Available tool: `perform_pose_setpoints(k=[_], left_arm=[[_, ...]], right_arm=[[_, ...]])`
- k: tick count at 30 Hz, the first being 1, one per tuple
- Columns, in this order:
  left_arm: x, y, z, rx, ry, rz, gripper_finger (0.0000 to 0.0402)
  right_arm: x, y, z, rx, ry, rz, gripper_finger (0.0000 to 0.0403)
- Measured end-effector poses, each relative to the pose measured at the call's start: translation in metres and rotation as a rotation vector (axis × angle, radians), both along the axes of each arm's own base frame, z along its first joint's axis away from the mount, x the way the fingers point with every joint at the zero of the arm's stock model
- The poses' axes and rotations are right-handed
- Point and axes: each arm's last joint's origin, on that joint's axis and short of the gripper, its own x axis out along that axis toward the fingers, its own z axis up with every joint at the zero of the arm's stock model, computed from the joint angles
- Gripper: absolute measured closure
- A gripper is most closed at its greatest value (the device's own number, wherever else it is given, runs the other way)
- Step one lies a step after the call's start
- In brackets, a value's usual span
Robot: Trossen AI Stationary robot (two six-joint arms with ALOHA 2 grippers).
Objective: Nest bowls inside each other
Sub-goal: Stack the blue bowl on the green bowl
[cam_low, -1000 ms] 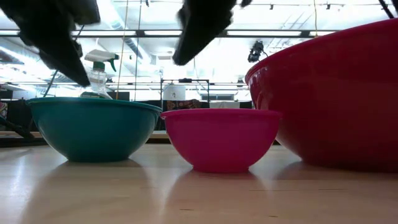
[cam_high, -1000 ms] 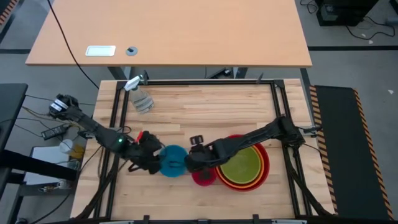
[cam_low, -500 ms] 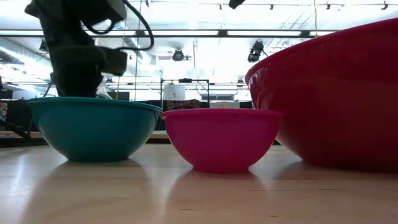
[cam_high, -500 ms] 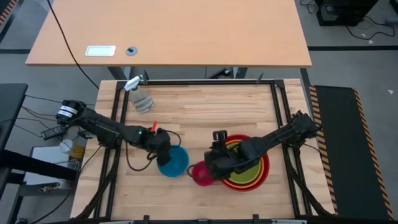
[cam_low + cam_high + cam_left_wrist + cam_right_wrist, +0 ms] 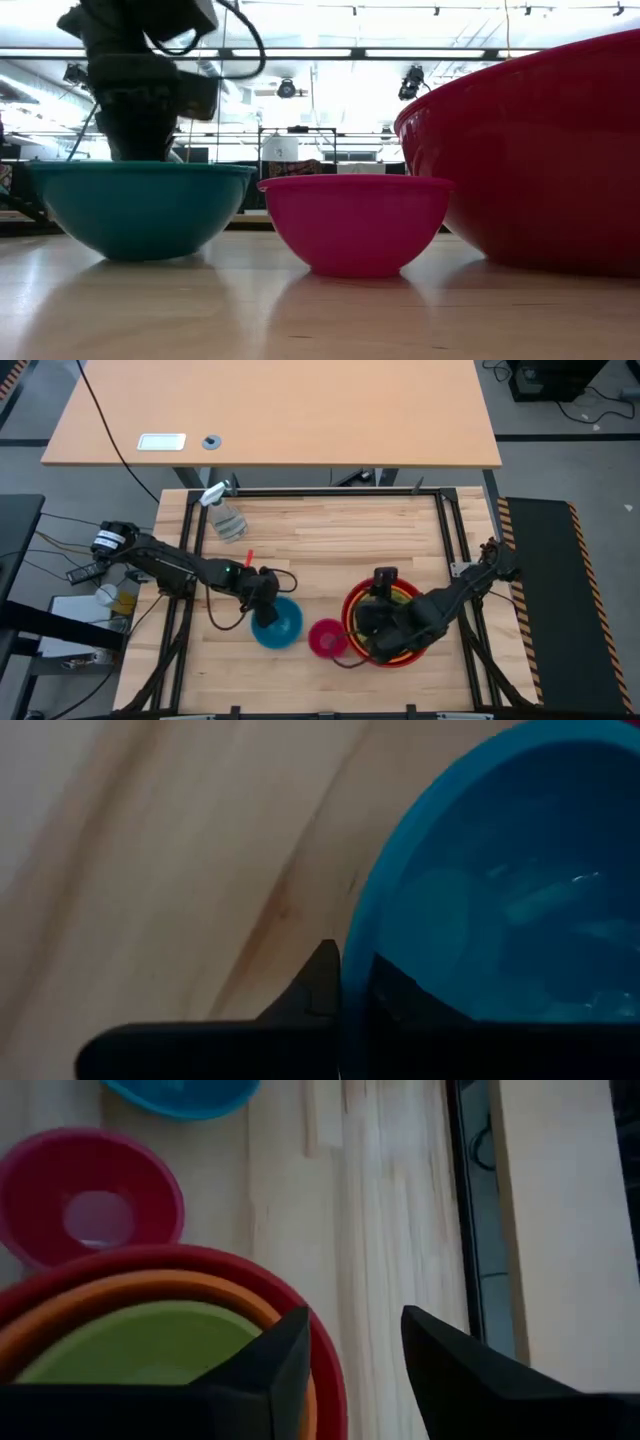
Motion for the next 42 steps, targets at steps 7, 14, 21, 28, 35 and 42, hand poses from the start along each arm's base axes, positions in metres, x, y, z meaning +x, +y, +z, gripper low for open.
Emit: perform_pose_setpoints(k=[7, 14, 21, 28, 35, 42], left_arm=[[0.018, 0.013, 0.022, 0.064, -0.143, -0.017, 0.0391], [0.048, 0.027, 0.077, 0.244, -0.375, -0.088, 0.0391], [0.072, 0.034, 0.134, 0.358, -0.591, -0.131, 0.0391], [0.129, 0.027, 0.139, 0.344, -0.586, -0.283, 0.0392], [0.194, 0.020, 0.126, 0.283, -0.564, -0.381, 0.0391], [0.245, 0.007, 0.107, 0.315, -0.562, -0.467, 0.0390]], right_arm=[[-0.027, -0.029, -0.012, 0.073, -0.043, -0.042, 0.0256], [-0.081, -0.068, -0.018, 0.185, -0.212, -0.146, 0.0265], [-0.126, -0.094, -0.036, 0.283, -0.372, -0.216, 0.0266], [-0.157, -0.112, -0.049, 0.323, -0.465, -0.270, 0.0266], [-0.176, -0.121, -0.041, 0.389, -0.573, -0.272, 0.0266], [-0.189, -0.129, -0.033, 0.373, -0.654, -0.278, 0.0266]])
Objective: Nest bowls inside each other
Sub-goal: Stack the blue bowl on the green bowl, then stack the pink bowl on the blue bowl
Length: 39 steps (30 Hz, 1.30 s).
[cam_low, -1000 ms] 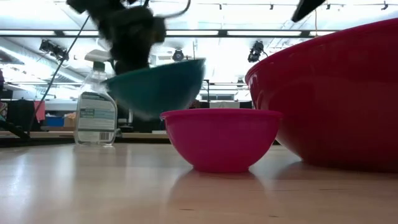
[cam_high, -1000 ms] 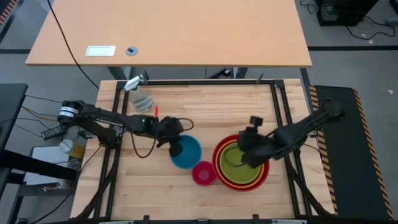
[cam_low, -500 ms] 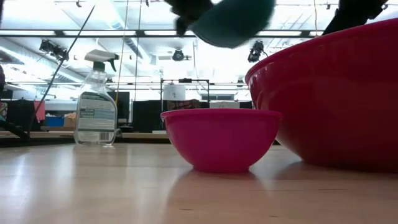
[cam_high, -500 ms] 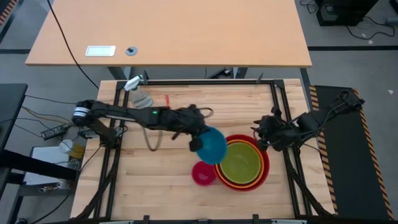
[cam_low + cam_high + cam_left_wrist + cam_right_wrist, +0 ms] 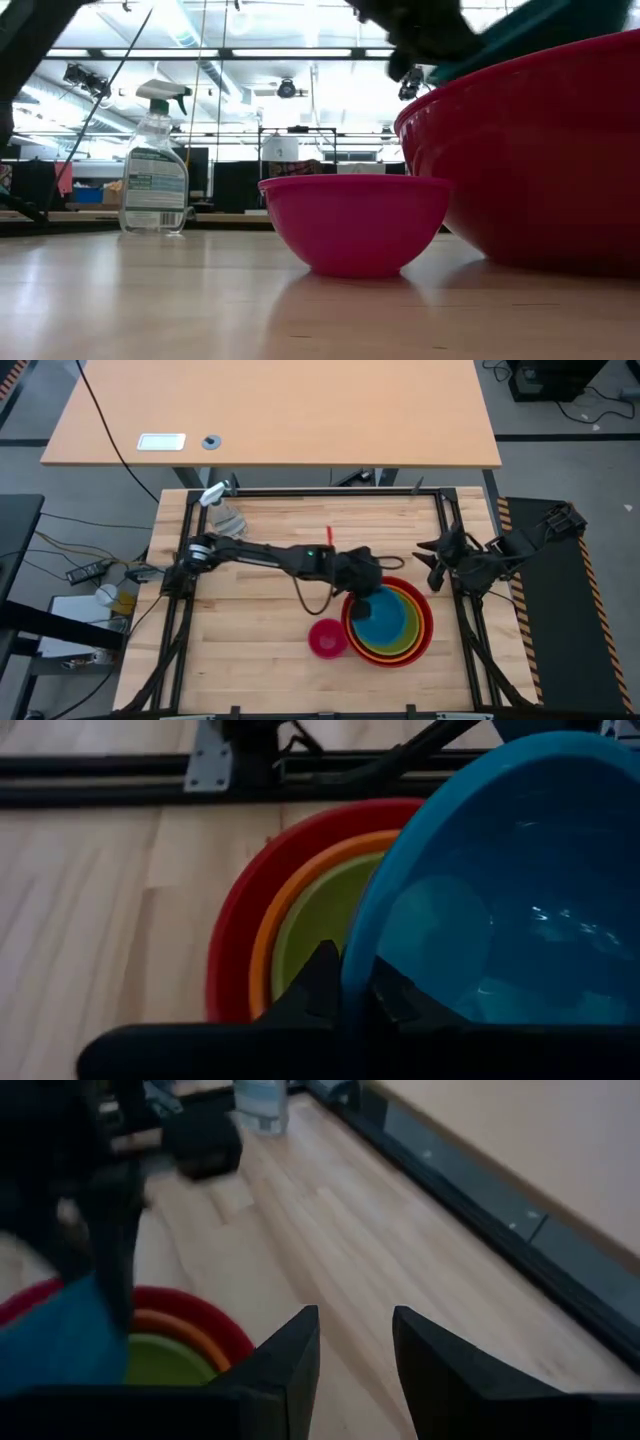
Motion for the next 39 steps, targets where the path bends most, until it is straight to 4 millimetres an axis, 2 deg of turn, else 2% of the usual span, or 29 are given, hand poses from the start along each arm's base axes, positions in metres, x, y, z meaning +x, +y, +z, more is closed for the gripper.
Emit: perform_pose_setpoints(k=[8, 14, 25, 39], left_arm=[[0.036, -0.004, -0.036, 0.043, 0.016, -0.034, 0.0389], [0.043, -0.005, -0.068, 0.075, 0.104, -0.057, 0.0389], [0.044, -0.011, -0.069, 0.113, 0.093, -0.097, 0.0376], [0.044, -0.014, -0.068, 0.130, 0.084, -0.094, 0.0250]], right_arm=[[-0.006, -0.004, 0.003, -0.008, -0.024, 0.002, 0.0266], [-0.006, -0.003, 0.003, -0.011, -0.018, 0.007, 0.0266], [-0.006, -0.003, 0.003, -0.014, -0.016, 0.009, 0.0266], [-0.006, -0.003, 0.003, -0.011, -0.019, 0.010, 0.0266]])
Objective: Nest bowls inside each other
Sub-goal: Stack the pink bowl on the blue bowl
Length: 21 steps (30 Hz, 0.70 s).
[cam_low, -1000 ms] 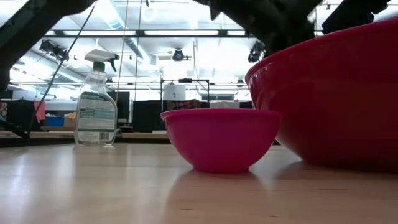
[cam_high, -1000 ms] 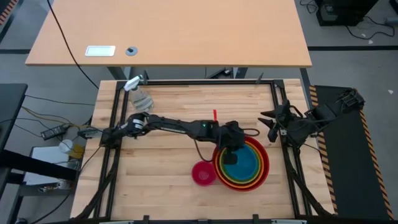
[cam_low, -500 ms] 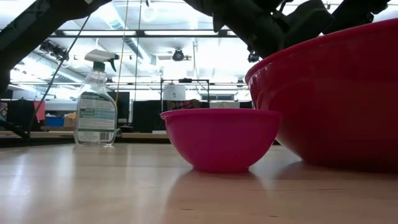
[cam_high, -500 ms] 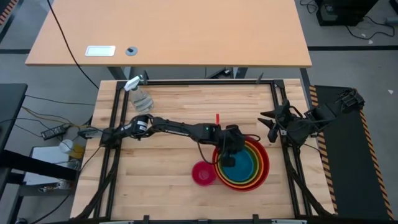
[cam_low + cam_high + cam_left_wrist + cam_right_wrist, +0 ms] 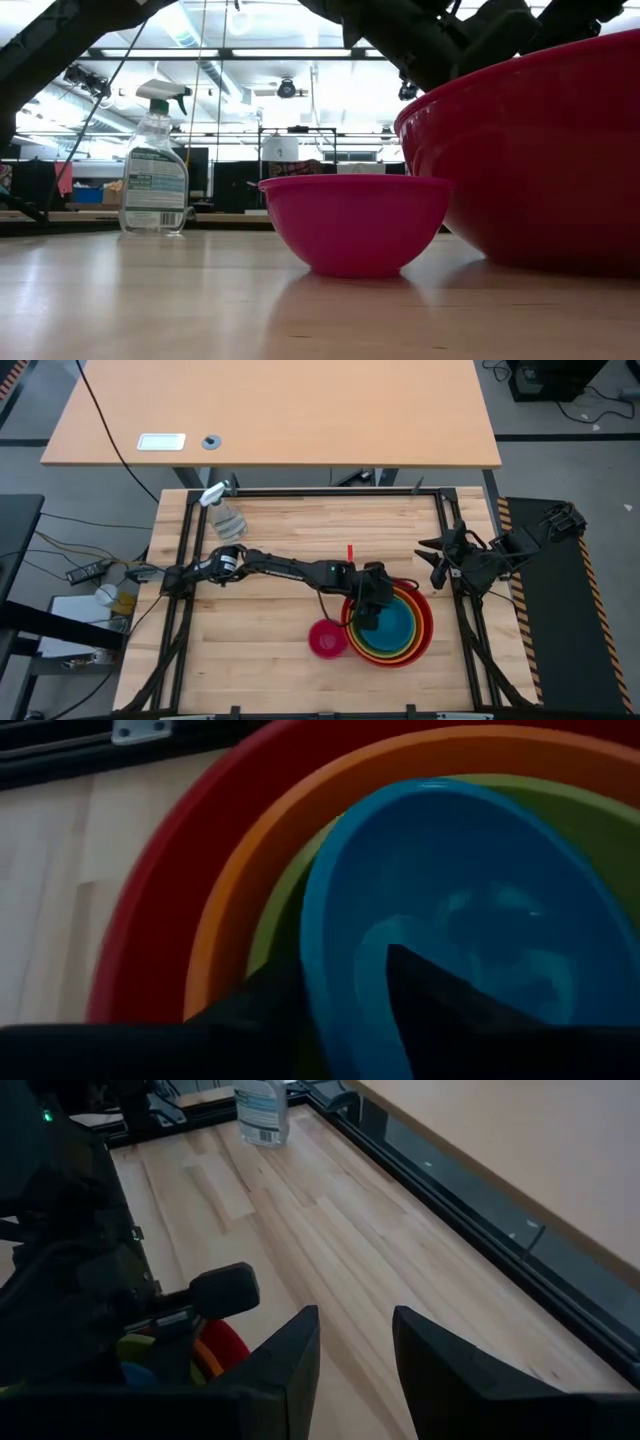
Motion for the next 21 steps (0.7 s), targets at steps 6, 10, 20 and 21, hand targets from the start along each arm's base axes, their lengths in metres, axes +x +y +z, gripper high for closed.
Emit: perform_pose_setpoints(k=[6, 10, 20, 21], left_arm=[[-0.002, 0.000, 0.003, 0.105, -0.007, 0.058, 0.0232], [-0.004, -0.007, 0.012, 0.179, -0.027, 0.064, 0.0234], [-0.024, -0.027, 0.034, 0.266, 0.029, 0.067, 0.0235], [-0.027, -0.033, 0.036, 0.279, 0.037, 0.065, 0.0235]], right_arm=[[0.000, 0.000, 0.000, 0.002, -0.004, 0.000, 0.0266], [0.000, 0.000, 0.000, 0.003, -0.004, 0.000, 0.0266], [0.000, 0.000, 0.000, 0.001, -0.004, -0.002, 0.0266], [0.000, 0.000, 0.000, 0.000, -0.003, -0.002, 0.0266]])
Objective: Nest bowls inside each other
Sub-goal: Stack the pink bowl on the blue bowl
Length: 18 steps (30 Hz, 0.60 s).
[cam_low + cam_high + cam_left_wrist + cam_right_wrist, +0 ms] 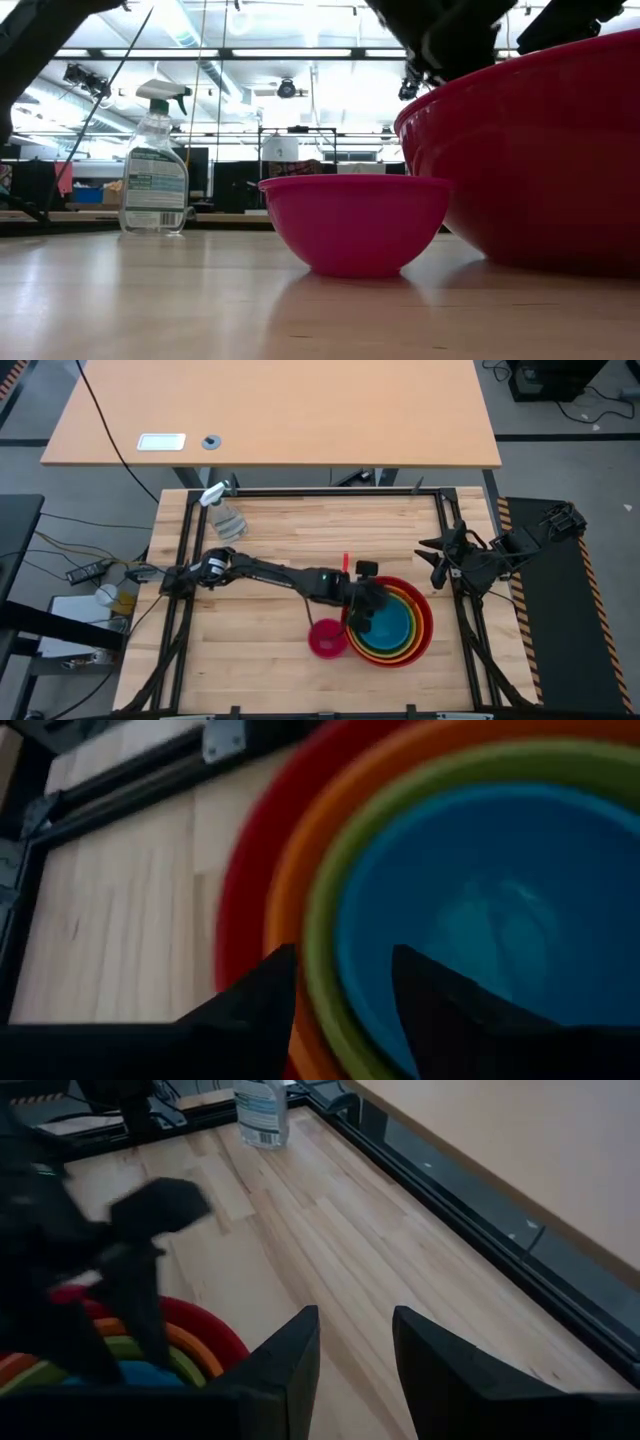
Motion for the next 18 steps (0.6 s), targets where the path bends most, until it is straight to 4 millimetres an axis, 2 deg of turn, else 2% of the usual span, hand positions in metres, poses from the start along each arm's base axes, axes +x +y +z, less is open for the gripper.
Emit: perform_pose_setpoints(k=[2, 7, 18], left_arm=[[-0.010, -0.011, 0.000, 0.042, 0.067, 0.011, 0.0235], [-0.026, -0.033, 0.007, 0.095, 0.108, 0.036, 0.0235], [-0.063, -0.047, 0.026, 0.087, 0.227, 0.118, 0.0235]], right_arm=[[0.000, 0.000, 0.000, 0.000, 0.001, 0.000, 0.0266], [0.000, 0.000, 0.000, -0.003, -0.002, -0.003, 0.0266], [0.001, 0.000, 0.000, -0.010, -0.001, 0.007, 0.0266]])
